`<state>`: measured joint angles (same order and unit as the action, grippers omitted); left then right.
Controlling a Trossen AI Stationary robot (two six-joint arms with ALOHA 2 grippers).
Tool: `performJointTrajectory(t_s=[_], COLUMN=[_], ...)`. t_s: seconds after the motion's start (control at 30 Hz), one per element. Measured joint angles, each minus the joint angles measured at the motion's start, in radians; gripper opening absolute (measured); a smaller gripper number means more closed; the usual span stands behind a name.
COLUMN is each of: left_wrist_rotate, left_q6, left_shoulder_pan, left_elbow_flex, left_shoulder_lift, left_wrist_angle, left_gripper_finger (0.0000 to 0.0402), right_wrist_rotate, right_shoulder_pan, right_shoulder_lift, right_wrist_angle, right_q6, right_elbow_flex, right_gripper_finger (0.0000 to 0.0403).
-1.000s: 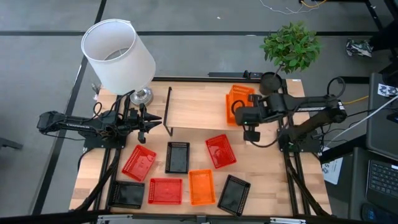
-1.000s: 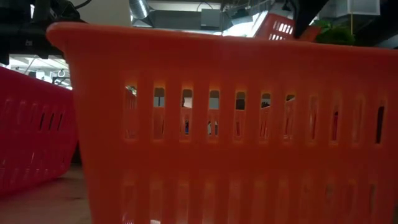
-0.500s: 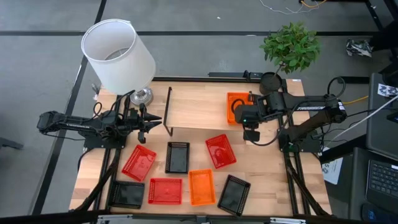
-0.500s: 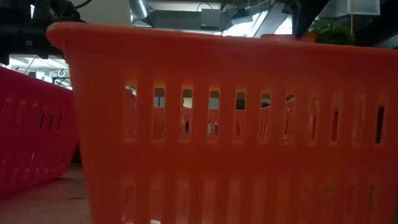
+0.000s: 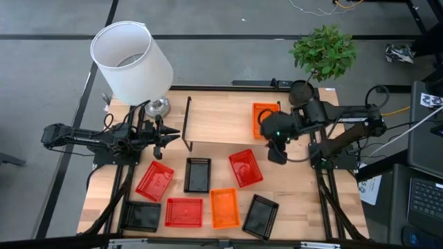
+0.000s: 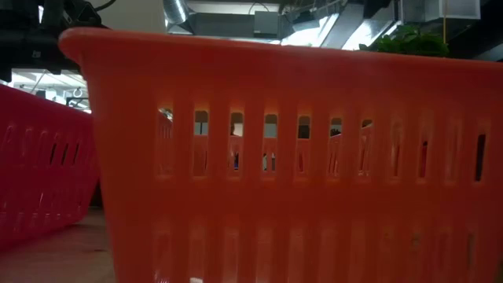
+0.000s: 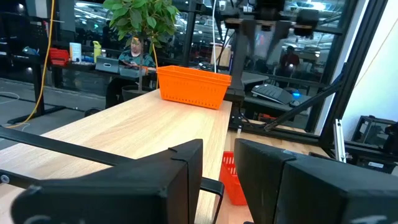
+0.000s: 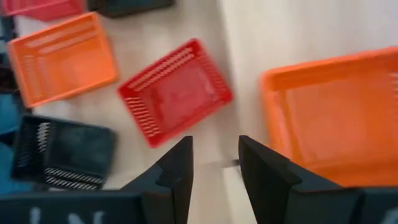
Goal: Stack baskets on shelf by color
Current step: Put the right black bin on the shelf
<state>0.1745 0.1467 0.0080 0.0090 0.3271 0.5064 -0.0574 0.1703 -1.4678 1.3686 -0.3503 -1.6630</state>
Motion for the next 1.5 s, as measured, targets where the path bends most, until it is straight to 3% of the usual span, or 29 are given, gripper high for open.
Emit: performJointTrajectory(t_s=[0.23,0.5,0.67,0.77,0.87,1.0,1.07,1.27,1.5], left_wrist_rotate=[0.000,0.000,0.000,0.000,0.000,0.000,0.000,0.000,0.000], left_q6=[0.000,0.000,0.001,0.001,0.002,0.003,0.003,0.003,0.003], left_shoulder_pan=[0.000,0.000,0.000,0.000,0.000,0.000,0.000,0.000,0.000], left_elbow_flex=[0.000,0.000,0.000,0.000,0.000,0.000,0.000,0.000,0.000], left_shoulder_lift=[0.000,0.000,0.000,0.000,0.000,0.000,0.000,0.000,0.000], left_wrist_angle=[0.000,0.000,0.000,0.000,0.001,0.001,0.001,0.001,0.001], left_gripper_finger=[0.0085,0.0085,0.0085,0.0085,0.0085,0.0085,0.0085,0.0085,0.0085], right_wrist_rotate=[-0.005,-0.265,-0.231,-0.155,-0.143,-0.147,-0.095,-0.039,-0.030], right_shoulder_pan=[0.199,0.389,0.427,0.431,0.432,0.428,0.429,0.431,0.452], right_shoulder_lift=[-0.054,-0.096,-0.086,-0.087,-0.088,-0.087,-0.086,-0.087,-0.087], right_wrist_angle=[-0.009,-0.006,-0.090,-0.237,-0.382,-0.508,-0.568,-0.724,-0.839], right_q6=[-0.025,-0.279,-0.473,-0.491,-0.456,-0.425,-0.424,-0.530,-0.539], right_elbow_flex=[0.000,0.058,0.268,0.399,0.485,0.551,0.577,0.671,0.688], right_gripper_finger=[0.0126,0.0126,0.0126,0.0126,0.0126,0.0126,0.0126,0.0126,0.0126])
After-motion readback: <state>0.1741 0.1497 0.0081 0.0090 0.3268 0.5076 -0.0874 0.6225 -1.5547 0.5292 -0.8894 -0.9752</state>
